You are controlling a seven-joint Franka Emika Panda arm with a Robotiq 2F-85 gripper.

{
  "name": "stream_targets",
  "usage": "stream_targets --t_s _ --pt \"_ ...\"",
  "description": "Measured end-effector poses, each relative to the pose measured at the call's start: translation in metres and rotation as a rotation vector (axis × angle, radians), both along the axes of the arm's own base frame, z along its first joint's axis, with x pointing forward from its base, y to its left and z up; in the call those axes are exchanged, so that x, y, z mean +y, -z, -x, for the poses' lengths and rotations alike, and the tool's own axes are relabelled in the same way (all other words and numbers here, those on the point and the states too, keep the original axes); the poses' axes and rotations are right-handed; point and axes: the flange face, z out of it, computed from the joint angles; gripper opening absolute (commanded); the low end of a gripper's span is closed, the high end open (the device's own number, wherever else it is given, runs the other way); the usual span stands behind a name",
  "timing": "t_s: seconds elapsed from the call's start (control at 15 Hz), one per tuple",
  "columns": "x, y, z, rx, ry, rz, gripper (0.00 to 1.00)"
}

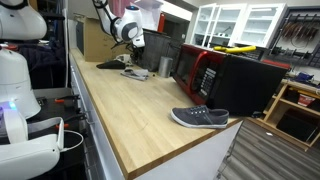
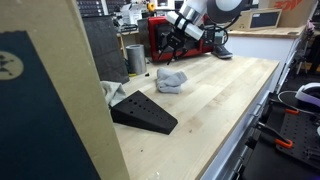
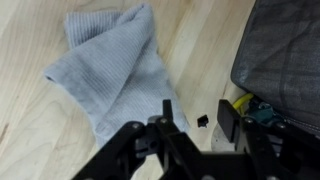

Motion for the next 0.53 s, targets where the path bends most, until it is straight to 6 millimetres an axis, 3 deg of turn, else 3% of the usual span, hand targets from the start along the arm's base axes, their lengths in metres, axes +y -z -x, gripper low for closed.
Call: stream_targets --t_s 0.2,0.4,0.53 --pt "0.014 0.006 -0.001 0.048 0.028 -0.036 0.00" --pt "0.023 0.010 0.001 0.069 0.046 -0.042 0.00" --pt "0.019 0.012 0.000 0.080 0.072 -0.049 0.00"
